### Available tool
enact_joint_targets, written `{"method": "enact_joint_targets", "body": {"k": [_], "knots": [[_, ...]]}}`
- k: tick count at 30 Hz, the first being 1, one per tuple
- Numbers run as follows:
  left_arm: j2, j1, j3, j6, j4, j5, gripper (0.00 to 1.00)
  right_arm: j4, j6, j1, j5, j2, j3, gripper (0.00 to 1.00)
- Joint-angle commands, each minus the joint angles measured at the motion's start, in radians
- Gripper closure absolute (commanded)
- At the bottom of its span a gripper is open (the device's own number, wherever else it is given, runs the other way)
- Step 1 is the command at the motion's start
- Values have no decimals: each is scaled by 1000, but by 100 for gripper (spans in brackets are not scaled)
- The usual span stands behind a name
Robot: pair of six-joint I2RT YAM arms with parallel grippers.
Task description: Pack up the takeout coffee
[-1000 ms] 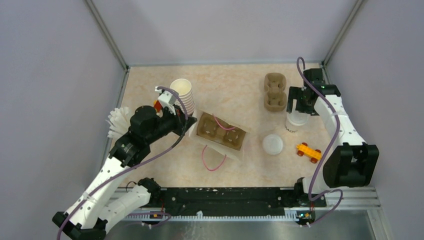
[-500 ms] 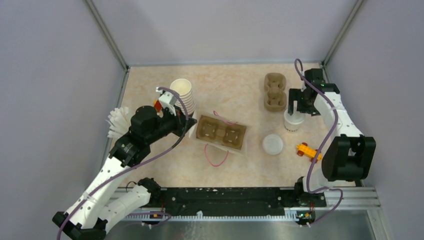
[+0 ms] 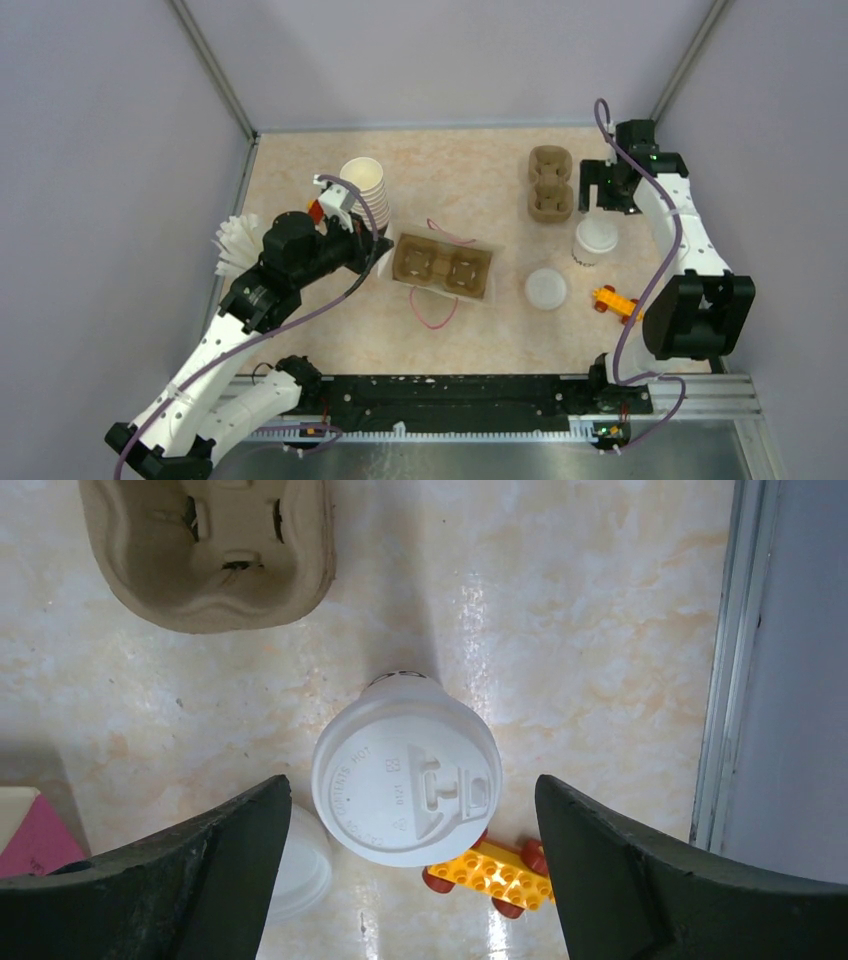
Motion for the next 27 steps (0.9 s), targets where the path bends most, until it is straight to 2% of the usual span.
{"method": "enact_joint_targets", "body": {"k": [1, 22, 27], "knots": [[6, -1, 7, 18, 32, 13, 100, -1, -13, -6, -16, -14, -17, 10], [18, -2, 22, 41, 27, 0, 100, 49, -69, -6, -50, 20, -122, 9], [15, -2, 22, 40, 22, -5, 100, 53, -67, -5, -47, 36, -134, 14]]}}
